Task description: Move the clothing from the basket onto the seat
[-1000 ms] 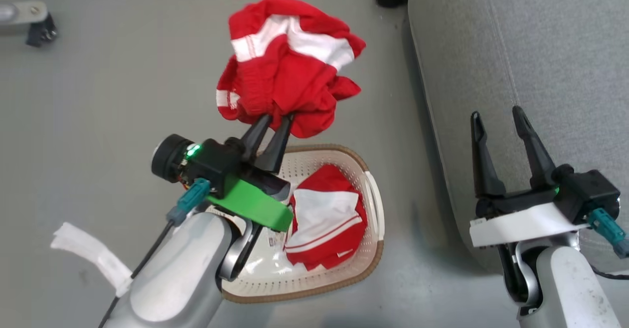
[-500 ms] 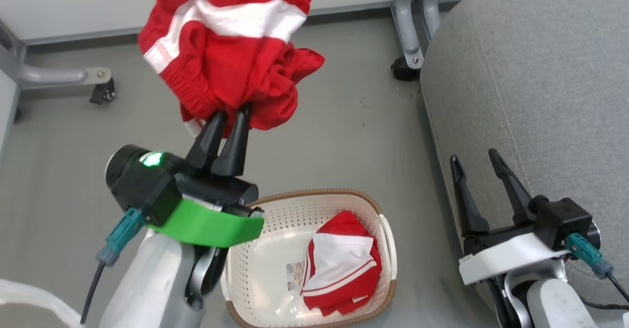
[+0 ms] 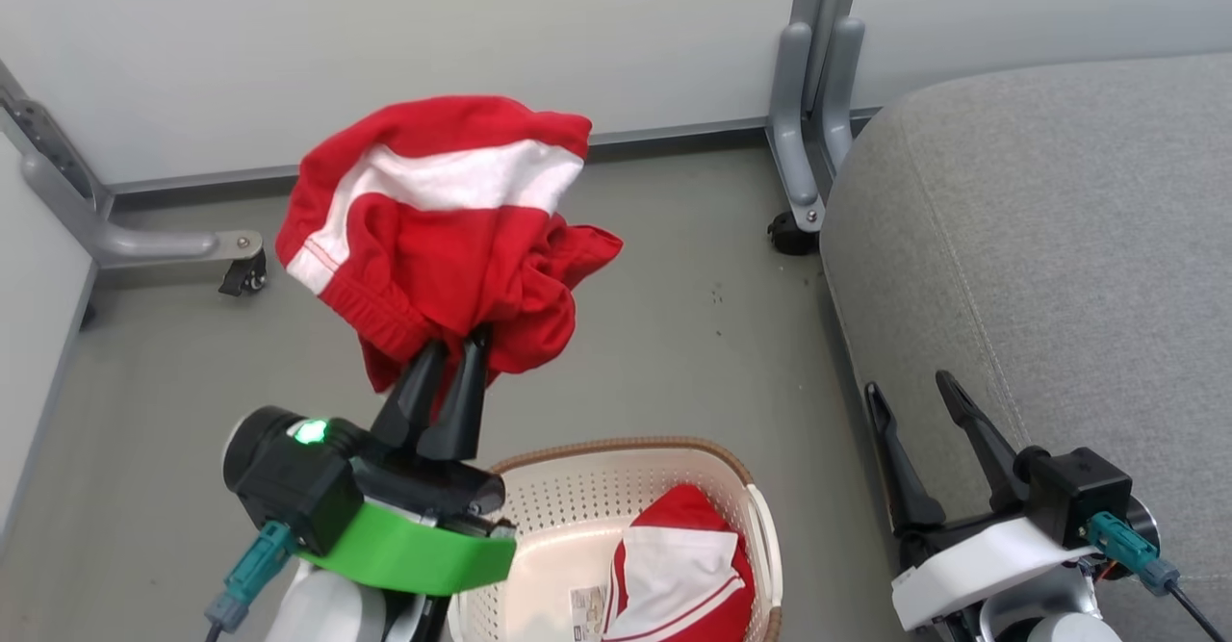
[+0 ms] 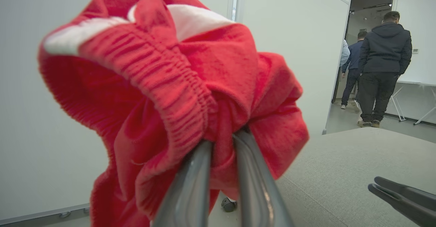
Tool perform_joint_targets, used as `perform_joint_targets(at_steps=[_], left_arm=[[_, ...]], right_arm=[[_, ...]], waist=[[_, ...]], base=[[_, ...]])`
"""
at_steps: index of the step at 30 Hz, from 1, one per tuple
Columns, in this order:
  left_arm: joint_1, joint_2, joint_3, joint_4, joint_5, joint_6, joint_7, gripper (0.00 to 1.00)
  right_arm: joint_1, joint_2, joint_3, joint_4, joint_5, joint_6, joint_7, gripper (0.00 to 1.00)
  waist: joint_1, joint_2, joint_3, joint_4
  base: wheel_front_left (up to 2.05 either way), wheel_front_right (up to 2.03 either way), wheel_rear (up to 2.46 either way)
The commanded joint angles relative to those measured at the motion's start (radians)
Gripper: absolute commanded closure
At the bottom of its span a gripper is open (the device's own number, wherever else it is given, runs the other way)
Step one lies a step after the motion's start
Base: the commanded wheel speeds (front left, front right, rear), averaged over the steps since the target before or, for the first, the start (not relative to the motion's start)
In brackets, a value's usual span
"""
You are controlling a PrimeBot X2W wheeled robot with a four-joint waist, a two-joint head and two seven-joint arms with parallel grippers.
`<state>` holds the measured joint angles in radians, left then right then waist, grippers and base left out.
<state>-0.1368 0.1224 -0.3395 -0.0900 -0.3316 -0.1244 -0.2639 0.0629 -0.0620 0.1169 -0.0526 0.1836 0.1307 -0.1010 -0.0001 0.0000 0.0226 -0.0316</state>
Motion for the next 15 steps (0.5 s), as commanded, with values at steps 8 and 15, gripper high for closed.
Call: perform_joint_targets(at_steps=[8,15], left_arm=[[0.053,-0.014,-0.008,0.004,0.009,-0.008,-0.001,1.00],[0.054,-0.009,-0.017,0.001,0.002,-0.008,-0.001,1.00]], right_arm=[[0.041,0.004,0.001,-0.015,0.010,0.000,0.010,0.00],[0.039,0.005,0.006,-0.020,0.012,0.000,0.014,0.00]], waist=[[0.0001,0.0000,-0.035,0.006],[0.0001,0.0000,-0.037,0.008]], base=[[0.00,0.00,0.00],[0.00,0.00,0.00]])
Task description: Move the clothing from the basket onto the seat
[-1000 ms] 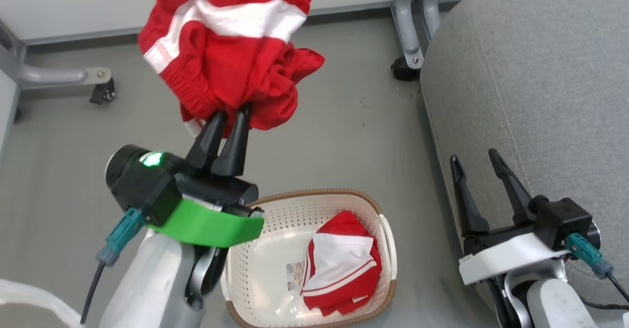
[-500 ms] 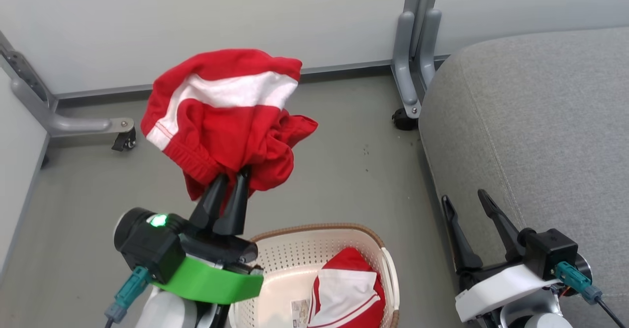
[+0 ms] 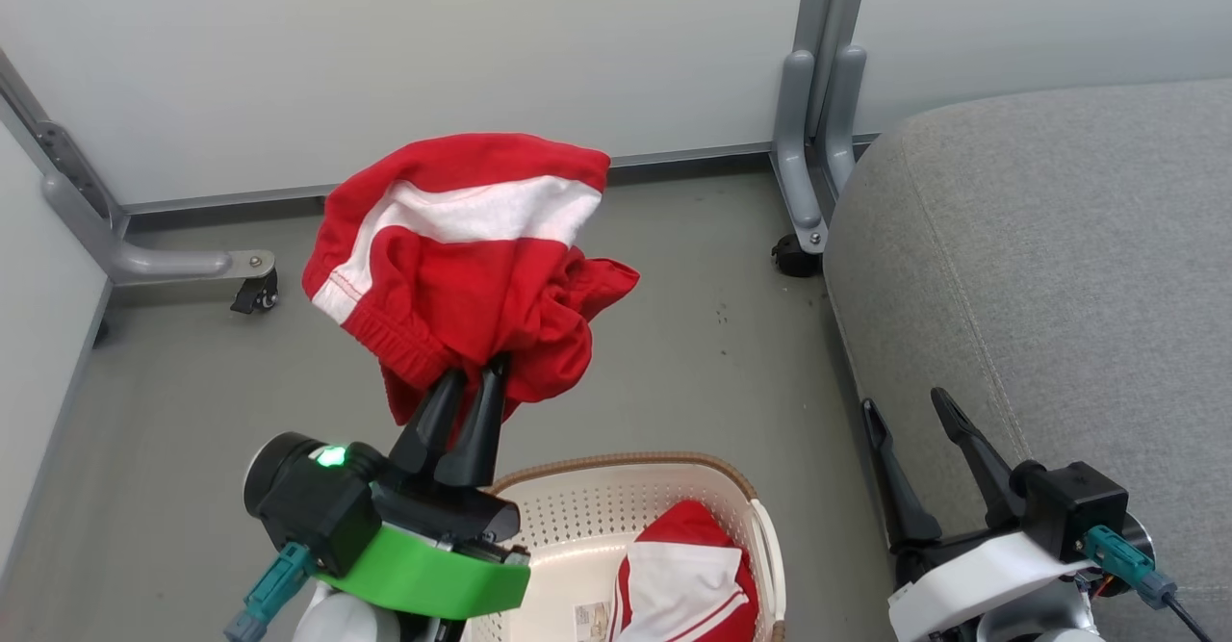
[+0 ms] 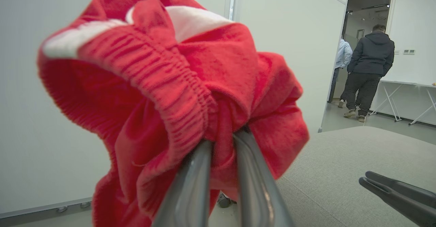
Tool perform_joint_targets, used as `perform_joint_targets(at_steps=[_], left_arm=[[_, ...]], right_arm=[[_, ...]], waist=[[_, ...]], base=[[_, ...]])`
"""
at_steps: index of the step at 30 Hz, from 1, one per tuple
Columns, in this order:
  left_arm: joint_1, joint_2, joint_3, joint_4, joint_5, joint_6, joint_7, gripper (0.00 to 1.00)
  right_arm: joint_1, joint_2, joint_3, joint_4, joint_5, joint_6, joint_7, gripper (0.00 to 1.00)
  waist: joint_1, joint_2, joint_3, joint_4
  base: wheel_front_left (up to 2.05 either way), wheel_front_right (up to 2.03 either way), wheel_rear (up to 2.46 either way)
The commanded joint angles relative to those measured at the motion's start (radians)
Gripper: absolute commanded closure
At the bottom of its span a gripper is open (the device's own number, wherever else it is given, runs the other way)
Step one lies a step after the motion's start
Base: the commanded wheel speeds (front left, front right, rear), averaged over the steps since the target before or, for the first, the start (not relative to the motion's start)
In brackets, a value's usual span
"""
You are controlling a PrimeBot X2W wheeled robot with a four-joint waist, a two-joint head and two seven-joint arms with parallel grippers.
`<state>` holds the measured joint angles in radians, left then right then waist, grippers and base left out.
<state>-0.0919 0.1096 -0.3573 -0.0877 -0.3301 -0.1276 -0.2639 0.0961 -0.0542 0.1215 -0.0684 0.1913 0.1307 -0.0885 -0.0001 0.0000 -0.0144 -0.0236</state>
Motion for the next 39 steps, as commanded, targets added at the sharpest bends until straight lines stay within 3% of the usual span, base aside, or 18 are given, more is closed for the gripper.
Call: perform_joint_targets(at_steps=[1,11,14,27,39], left_arm=[[0.009,0.004,0.000,-0.001,0.000,-0.005,-0.001,1.00],[0.002,0.005,-0.007,-0.008,-0.006,-0.005,-0.001,1.00],[-0.004,0.008,-0.014,-0.008,-0.009,-0.005,-0.001,1.00],[-0.042,0.008,-0.050,0.001,-0.014,-0.005,-0.001,1.00],[-0.046,0.007,-0.076,0.016,-0.017,-0.005,0.000,1.00]], right_arm=[[0.006,-0.003,0.002,-0.004,0.004,0.000,0.002,0.00],[0.004,-0.002,0.012,-0.008,0.002,0.000,0.008,0.00],[-0.016,-0.015,0.057,-0.008,0.011,0.000,0.014,0.00],[-0.246,-0.100,0.451,0.032,0.126,0.000,0.013,0.00],[-0.464,-0.078,0.617,0.124,0.202,0.000,-0.047,0.00]], waist=[[0.0001,0.0000,0.000,0.001],[0.0001,0.0000,0.006,0.004],[0.0001,0.0000,0.010,0.007],[0.0001,0.0000,0.036,0.040],[0.0001,0.0000,0.036,0.063]], base=[[0.00,0.00,0.00],[0.00,0.00,0.00],[0.00,0.00,0.00],[0.00,0.00,0.00],[0.00,0.00,0.00]])
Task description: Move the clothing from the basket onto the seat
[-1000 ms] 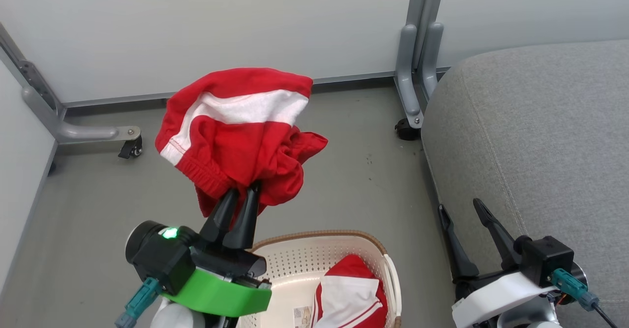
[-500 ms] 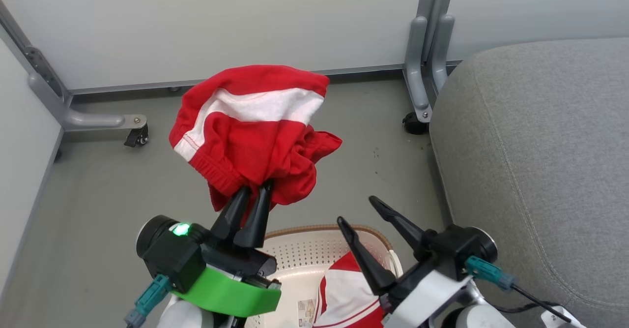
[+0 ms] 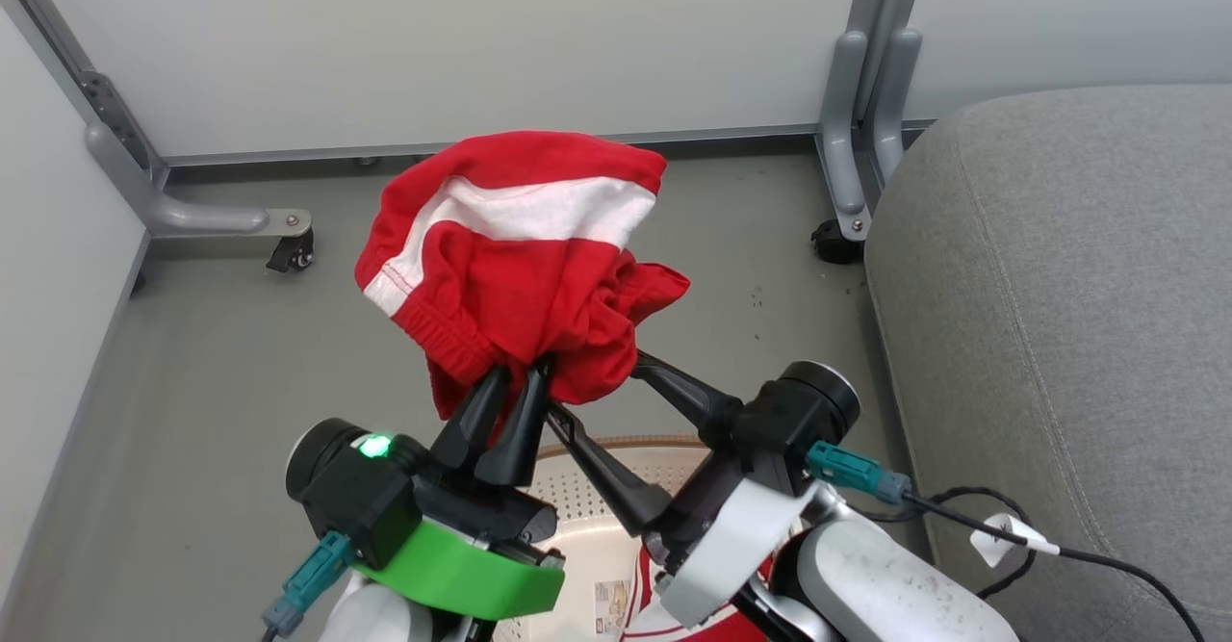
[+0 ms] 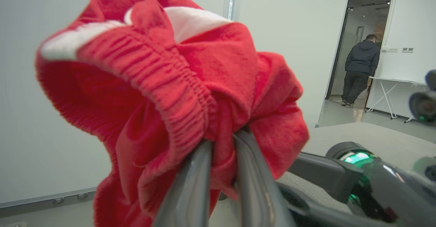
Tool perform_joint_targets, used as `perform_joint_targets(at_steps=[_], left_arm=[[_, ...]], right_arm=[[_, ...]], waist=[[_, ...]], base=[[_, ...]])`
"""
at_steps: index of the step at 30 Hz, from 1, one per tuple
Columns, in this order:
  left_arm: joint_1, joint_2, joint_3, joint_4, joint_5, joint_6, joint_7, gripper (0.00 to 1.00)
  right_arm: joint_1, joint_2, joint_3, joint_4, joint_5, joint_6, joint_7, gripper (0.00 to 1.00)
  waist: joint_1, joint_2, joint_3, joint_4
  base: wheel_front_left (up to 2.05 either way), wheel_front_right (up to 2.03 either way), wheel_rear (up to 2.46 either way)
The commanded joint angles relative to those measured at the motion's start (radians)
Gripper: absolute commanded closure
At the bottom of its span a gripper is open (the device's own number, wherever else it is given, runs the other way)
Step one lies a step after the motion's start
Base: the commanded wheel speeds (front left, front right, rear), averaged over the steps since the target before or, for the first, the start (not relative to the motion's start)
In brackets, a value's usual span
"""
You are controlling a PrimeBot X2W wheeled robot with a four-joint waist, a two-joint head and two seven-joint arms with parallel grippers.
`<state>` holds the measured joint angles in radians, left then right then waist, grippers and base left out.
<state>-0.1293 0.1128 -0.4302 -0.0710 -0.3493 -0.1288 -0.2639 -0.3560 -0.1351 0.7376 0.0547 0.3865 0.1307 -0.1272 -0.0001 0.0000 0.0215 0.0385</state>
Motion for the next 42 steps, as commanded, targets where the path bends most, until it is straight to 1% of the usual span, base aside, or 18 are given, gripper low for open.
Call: perform_joint_targets(at_steps=[1,12,13,14,15,27,38,39,40,41,42], left_arm=[[-0.008,0.006,-0.006,0.000,0.002,-0.003,0.000,1.00],[-0.013,0.015,-0.040,0.007,-0.005,-0.003,0.000,1.00],[-0.013,0.015,-0.044,0.009,-0.007,-0.003,0.000,1.00],[-0.013,0.015,-0.047,0.010,-0.006,-0.003,0.000,1.00],[-0.013,0.015,-0.049,0.012,-0.008,-0.003,0.000,1.00],[-0.009,0.015,-0.045,0.019,-0.011,-0.003,0.000,1.00],[-0.013,0.017,-0.044,0.019,-0.011,-0.003,0.000,1.00],[-0.013,0.017,-0.044,0.019,-0.010,-0.003,0.000,0.96],[-0.012,0.016,-0.040,0.020,-0.008,-0.003,0.000,0.63],[-0.009,0.013,-0.032,0.019,-0.005,-0.003,0.000,0.48],[-0.005,0.009,-0.024,0.018,0.000,-0.003,0.000,0.00]], right_arm=[[-0.026,0.009,0.009,0.013,0.014,0.000,-0.009,0.00],[-0.162,0.058,0.057,0.156,0.026,0.000,-0.037,0.00],[-0.171,0.061,0.060,0.170,0.030,0.000,-0.043,0.05],[-0.178,0.064,0.063,0.178,0.034,0.000,-0.047,0.57],[-0.185,0.068,0.066,0.186,0.037,0.000,-0.054,1.00],[-0.214,0.078,0.094,0.238,0.069,0.000,-0.078,1.00],[-0.220,0.073,0.090,0.257,0.068,-0.001,-0.091,1.00],[-0.220,0.072,0.089,0.257,0.068,-0.001,-0.090,1.00],[-0.220,0.071,0.087,0.258,0.068,-0.001,-0.090,1.00],[-0.220,0.070,0.086,0.259,0.068,-0.001,-0.091,1.00],[-0.218,0.069,0.086,0.260,0.068,-0.001,-0.091,1.00]], waist=[[0.0001,0.0000,0.000,0.001],[0.0001,0.0000,0.002,-0.001],[0.0001,0.0000,0.000,0.000],[0.0001,0.0000,0.000,0.000],[0.0001,0.0000,-0.001,0.000],[0.0001,0.0000,-0.003,-0.002],[0.0001,0.0000,-0.005,-0.003],[0.0001,0.0000,-0.005,-0.003],[0.0001,0.0000,-0.006,-0.002],[0.0001,0.0000,-0.007,-0.001],[0.0001,0.0000,-0.008,0.000]], base=[[0.00,0.00,0.00],[0.00,0.00,0.00],[0.00,0.00,0.00],[0.00,0.00,0.00],[0.00,0.00,0.00],[0.00,0.00,0.00],[0.00,0.00,0.00],[0.00,0.00,0.00],[0.00,0.00,0.00],[0.00,0.00,0.00],[0.00,0.00,0.00]])
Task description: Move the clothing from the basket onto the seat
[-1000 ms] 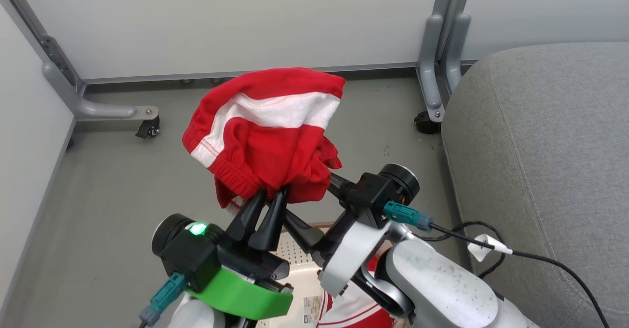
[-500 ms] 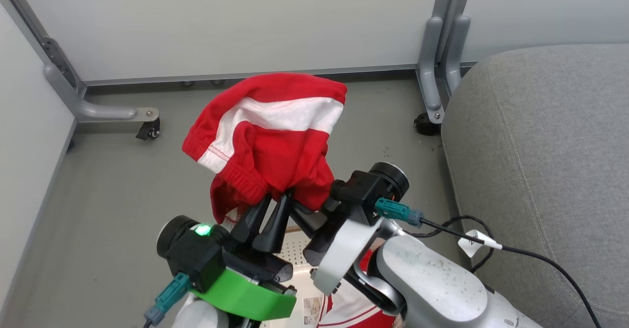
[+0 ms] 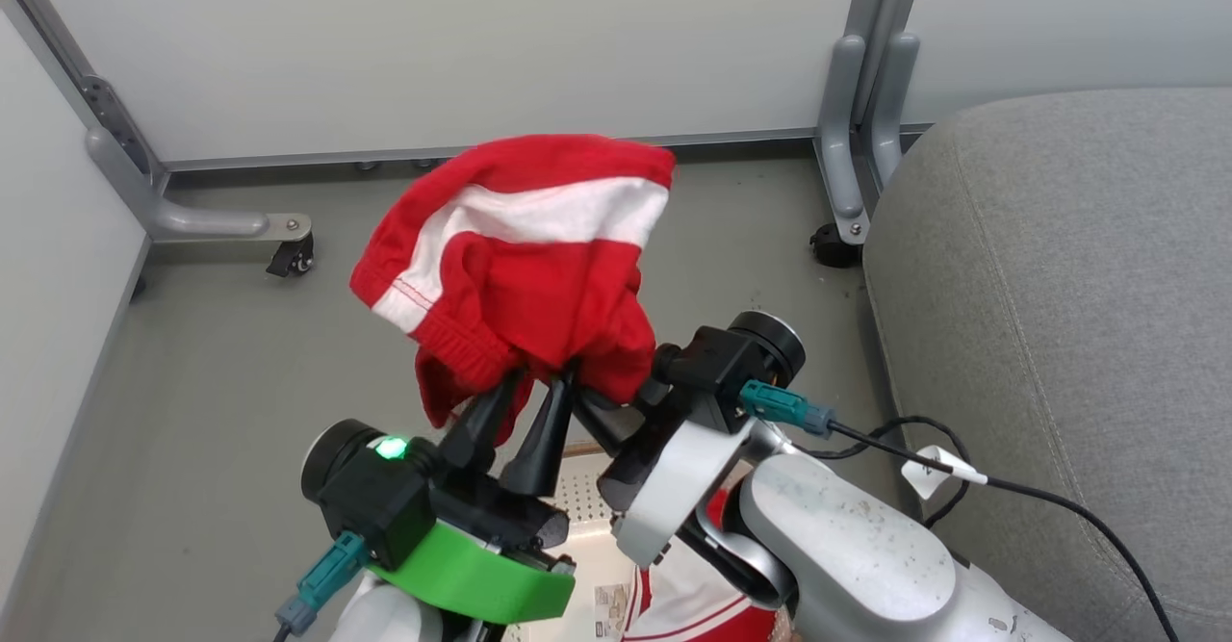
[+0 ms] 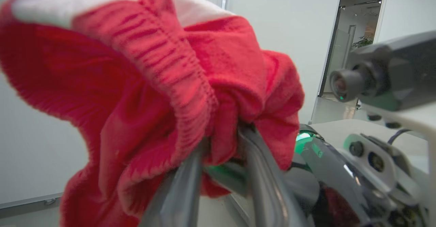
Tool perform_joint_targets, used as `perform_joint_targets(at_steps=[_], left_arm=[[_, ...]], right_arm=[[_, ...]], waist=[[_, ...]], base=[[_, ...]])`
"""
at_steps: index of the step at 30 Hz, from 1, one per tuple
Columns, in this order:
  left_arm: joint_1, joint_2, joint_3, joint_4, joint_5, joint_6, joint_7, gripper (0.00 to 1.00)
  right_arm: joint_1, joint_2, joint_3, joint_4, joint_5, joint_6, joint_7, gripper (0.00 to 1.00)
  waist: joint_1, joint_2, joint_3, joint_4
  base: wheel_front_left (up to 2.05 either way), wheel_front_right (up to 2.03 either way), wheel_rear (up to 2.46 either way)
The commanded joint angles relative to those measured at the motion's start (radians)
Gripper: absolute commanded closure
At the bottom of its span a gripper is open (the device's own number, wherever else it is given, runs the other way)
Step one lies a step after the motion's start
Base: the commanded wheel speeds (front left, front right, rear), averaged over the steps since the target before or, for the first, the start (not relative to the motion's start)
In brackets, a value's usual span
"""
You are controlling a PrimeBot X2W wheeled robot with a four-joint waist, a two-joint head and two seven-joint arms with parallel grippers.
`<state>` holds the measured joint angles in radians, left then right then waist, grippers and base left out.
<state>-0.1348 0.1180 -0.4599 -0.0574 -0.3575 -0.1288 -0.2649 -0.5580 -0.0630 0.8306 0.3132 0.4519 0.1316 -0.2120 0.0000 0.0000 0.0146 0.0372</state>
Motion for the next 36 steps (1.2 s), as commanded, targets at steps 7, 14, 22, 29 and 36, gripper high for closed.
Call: perform_joint_targets(at_steps=[7,14,22,29,36], left_arm=[[0.023,0.005,0.023,-0.001,0.032,-0.003,0.001,0.00],[0.071,0.053,0.018,0.031,0.052,-0.003,0.001,0.00],[0.122,0.095,0.001,0.088,0.054,0.001,0.018,0.00],[0.137,0.110,-0.003,0.101,0.056,0.015,0.025,0.00],[0.123,0.120,-0.002,0.093,0.064,0.025,0.031,0.00]], right_arm=[[-0.018,-0.011,-0.022,0.014,-0.009,-0.002,-0.012,1.00],[-0.014,-0.019,-0.041,0.033,-0.019,-0.002,-0.017,1.00],[0.009,-0.024,-0.056,0.058,-0.024,-0.002,-0.022,1.00],[0.027,-0.031,-0.055,0.069,-0.026,-0.002,-0.021,1.00],[0.031,-0.035,-0.064,0.083,-0.030,-0.002,-0.020,1.00]], waist=[[0.0000,0.0000,-0.003,0.007],[0.0000,0.0000,-0.001,0.013],[0.0000,0.0000,0.004,0.018],[0.0000,0.0000,0.009,0.017],[0.0000,0.0000,0.030,-0.028]], base=[[0.00,0.00,0.00],[0.00,0.00,0.00],[0.00,0.00,0.00],[0.00,0.00,0.00],[0.00,0.00,0.00]])
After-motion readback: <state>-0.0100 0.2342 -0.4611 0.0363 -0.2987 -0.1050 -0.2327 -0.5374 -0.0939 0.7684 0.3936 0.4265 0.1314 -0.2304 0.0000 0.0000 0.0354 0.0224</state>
